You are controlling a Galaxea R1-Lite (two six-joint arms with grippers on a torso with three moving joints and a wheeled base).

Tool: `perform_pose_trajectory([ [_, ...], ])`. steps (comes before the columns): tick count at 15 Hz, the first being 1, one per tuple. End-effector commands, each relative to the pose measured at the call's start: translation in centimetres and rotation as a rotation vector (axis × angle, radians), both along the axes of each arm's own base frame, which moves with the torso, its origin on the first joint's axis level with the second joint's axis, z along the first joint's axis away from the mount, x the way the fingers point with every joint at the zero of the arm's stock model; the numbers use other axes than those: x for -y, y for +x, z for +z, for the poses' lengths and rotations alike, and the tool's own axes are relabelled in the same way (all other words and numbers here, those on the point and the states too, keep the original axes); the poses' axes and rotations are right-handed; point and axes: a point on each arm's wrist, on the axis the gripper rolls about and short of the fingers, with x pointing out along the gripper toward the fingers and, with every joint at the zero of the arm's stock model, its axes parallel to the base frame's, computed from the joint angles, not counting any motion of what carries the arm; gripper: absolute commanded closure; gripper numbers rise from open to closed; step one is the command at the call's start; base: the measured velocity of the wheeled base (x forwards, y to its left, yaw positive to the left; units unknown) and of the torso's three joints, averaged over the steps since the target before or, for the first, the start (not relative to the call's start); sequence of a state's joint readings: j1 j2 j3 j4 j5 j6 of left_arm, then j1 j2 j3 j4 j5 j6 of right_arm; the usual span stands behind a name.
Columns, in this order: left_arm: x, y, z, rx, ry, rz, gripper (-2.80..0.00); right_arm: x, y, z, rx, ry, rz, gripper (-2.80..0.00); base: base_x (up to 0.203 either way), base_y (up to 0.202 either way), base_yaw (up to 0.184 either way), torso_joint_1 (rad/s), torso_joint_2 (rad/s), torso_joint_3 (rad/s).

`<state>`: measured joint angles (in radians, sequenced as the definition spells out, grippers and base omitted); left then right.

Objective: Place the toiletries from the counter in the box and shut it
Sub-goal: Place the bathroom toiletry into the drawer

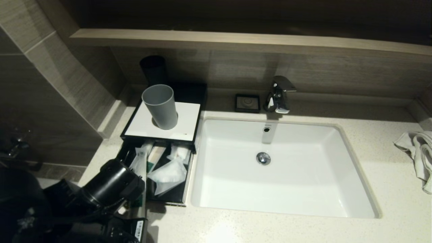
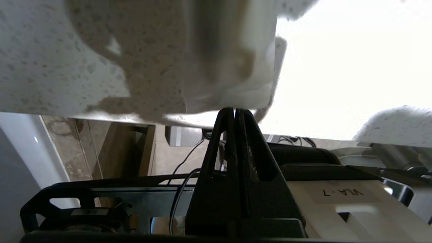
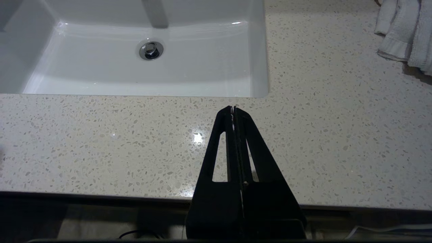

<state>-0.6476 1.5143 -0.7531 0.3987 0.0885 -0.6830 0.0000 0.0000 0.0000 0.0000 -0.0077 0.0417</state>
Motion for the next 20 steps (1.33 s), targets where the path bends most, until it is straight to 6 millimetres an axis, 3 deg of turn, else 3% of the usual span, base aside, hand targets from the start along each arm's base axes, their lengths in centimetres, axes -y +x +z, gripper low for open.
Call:
perform_pose_trajectory([
  [1,-0.1,0.5,0.3,0.013,-0.005,0.019,0.0,0.0,0.0,0.0,0.0,0.0,0.0,0.0,0.0,0.0,0.0,0.0,0.0,0.0],
  [8,-0.2,1.7,2.1,0.078,-0.028,0.037,0.0,0.0,0.0,0.0,0.0,0.0,0.0,0.0,0.0,0.0,0.0,0.0,0.0,0.0],
  [20,-0.7,3.8,2.9,0.119,-0.027,0.065,0.0,0.0,0.0,0.0,0.0,0.001,0.0,0.0,0.0,0.0,0.0,0.0,0.0,0.0],
])
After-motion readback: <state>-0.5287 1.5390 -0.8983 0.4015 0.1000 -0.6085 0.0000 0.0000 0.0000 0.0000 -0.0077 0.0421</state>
